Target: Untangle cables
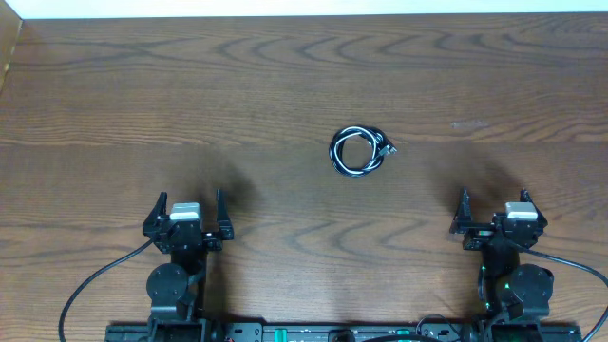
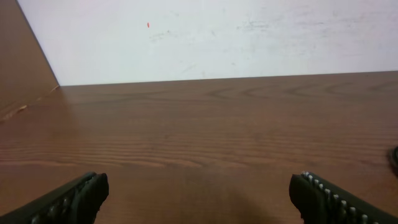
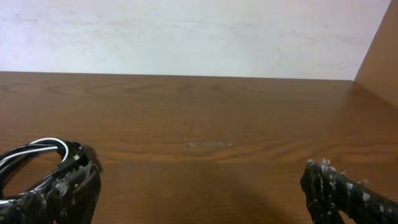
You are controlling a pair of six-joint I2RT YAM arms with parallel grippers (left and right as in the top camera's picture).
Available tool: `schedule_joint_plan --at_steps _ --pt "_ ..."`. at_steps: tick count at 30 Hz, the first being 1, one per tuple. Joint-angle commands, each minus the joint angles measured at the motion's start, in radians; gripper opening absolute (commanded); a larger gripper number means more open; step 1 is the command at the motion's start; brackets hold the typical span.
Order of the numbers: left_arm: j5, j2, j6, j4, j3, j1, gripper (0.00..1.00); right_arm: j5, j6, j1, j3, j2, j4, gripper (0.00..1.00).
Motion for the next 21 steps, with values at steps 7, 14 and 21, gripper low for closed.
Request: schedule_joint_plan --at_steps 7,14,21 --pt "0.006 -0.005 0.003 -0.032 -0.024 -0.004 0.98 -0.006 -0.015 -0.005 -0.006 -0.010 0.003 0.99" --pt "0.006 -0.005 0.003 -0.032 -0.024 -0.004 0.98 -0.006 -0.015 -0.005 -0.006 -0.010 0.003 0.99" --pt "0.005 -0.005 0.018 -0.029 -0.024 -0.004 0.98 -0.006 -0.015 -0.005 -0.006 -0.010 0.003 0.99"
